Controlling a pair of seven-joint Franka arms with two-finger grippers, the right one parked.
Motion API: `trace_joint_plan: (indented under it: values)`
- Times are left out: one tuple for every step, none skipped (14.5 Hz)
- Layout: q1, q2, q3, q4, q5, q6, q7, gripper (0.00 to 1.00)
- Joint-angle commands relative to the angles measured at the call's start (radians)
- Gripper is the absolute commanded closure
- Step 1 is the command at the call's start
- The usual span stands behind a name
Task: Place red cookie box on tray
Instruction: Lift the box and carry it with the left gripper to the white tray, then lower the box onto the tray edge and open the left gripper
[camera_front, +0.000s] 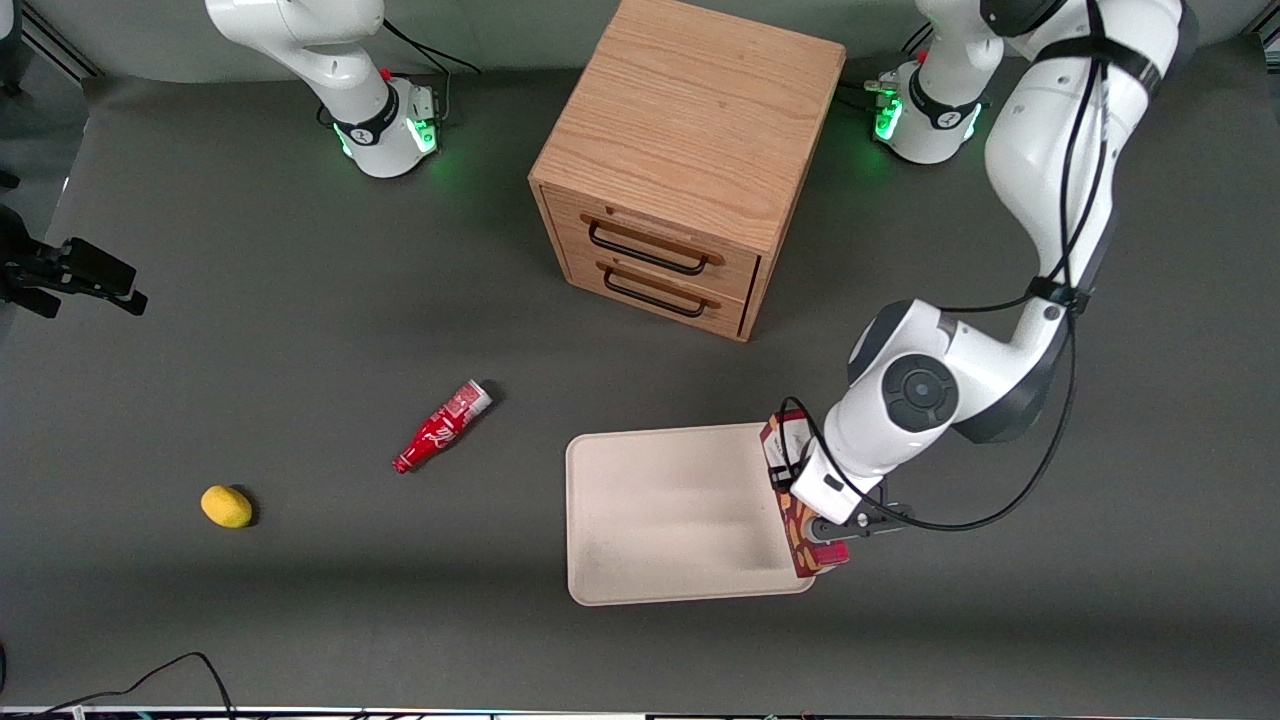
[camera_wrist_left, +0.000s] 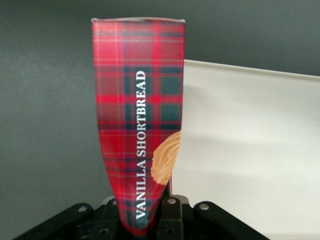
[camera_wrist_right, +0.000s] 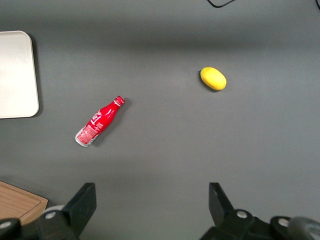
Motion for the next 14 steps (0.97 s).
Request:
trace_joint_plan:
  values:
    - [-0.008,0.041,-0.005,-0.005,0.097,0.038,-0.055,1.00]
    - [-0.009,0.054,-0.005,-0.006,0.124,0.058,-0.059,1.00]
    - [-0.009,0.061,-0.005,-0.006,0.131,0.060,-0.061,1.00]
    - [-0.011,0.062,-0.005,-0.006,0.135,0.060,-0.069,1.00]
    - [-0.011,0.065,-0.006,-0.006,0.141,0.060,-0.070,1.00]
    - [-0.011,0.067,-0.005,-0.006,0.142,0.060,-0.070,0.57]
    - [-0.011,0.065,-0.005,-0.010,0.148,0.058,-0.070,0.01]
    - [-0.011,0.061,-0.005,-0.014,0.151,0.058,-0.073,0.00]
    - [-0.011,0.058,-0.006,-0.014,0.151,0.052,-0.075,0.00]
    - [-0.011,0.053,-0.006,-0.013,0.151,0.041,-0.075,0.00]
    - [-0.011,0.041,-0.006,-0.013,0.153,0.031,-0.075,0.00]
    - [-0.011,0.024,-0.006,-0.013,0.150,0.014,-0.076,0.00]
    - [-0.010,0.001,-0.016,-0.013,0.145,-0.024,-0.075,0.00]
    - [-0.008,-0.023,-0.028,-0.010,0.139,-0.063,-0.076,0.00]
